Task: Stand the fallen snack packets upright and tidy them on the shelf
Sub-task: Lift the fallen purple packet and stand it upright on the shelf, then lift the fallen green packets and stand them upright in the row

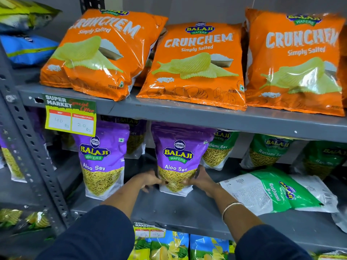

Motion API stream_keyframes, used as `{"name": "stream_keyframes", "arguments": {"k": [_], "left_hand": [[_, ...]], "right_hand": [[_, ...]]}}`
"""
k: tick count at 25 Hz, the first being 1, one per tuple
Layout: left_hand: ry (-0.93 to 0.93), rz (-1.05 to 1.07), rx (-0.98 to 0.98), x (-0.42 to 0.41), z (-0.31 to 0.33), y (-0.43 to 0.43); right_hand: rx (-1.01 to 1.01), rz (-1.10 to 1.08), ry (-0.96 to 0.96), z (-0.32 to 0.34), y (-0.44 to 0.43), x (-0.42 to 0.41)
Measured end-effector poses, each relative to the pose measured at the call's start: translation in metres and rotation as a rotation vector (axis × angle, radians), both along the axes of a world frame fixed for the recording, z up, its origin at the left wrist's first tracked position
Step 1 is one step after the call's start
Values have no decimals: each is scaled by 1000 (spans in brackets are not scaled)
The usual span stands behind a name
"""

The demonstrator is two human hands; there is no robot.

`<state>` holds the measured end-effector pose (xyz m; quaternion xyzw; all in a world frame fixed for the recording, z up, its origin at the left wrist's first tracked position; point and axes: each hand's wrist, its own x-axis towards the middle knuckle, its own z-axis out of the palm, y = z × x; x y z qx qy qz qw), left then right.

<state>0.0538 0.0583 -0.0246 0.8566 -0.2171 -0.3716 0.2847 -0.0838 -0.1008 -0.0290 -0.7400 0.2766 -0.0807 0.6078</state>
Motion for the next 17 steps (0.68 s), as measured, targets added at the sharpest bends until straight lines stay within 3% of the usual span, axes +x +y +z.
{"name": "stream_keyframes", "arguments": {"k": [3, 5, 6, 8, 10, 12, 13, 15, 17], "left_hand": [[230, -191, 322, -12, 12, -13], [383, -385, 405, -33, 21, -39], [406, -457, 381, -46, 25, -54], [325, -466, 154, -72, 28, -90], [118, -398, -157, -98, 28, -128], [-61, -345, -303, -113, 19, -158], [-66, -331, -307, -118, 12, -169], [12, -335, -208, -124, -4, -182], [32, -332, -204, -128, -13, -186]], "right_hand": [[-218, -264, 141, 10, -17, -10], [-306, -518, 130, 23, -34, -28], [-334, -645, 98, 30, -42, -39], [-407, -928, 86, 36, -54, -71], [-459, -1171, 316, 29, -61, -111], [-264, -1127, 540, 15, -68, -144], [-51, -1011, 490, 8, -69, -155], [406, -781, 197, -1, -66, -164], [571, -731, 74, -6, -68, -162]]}}
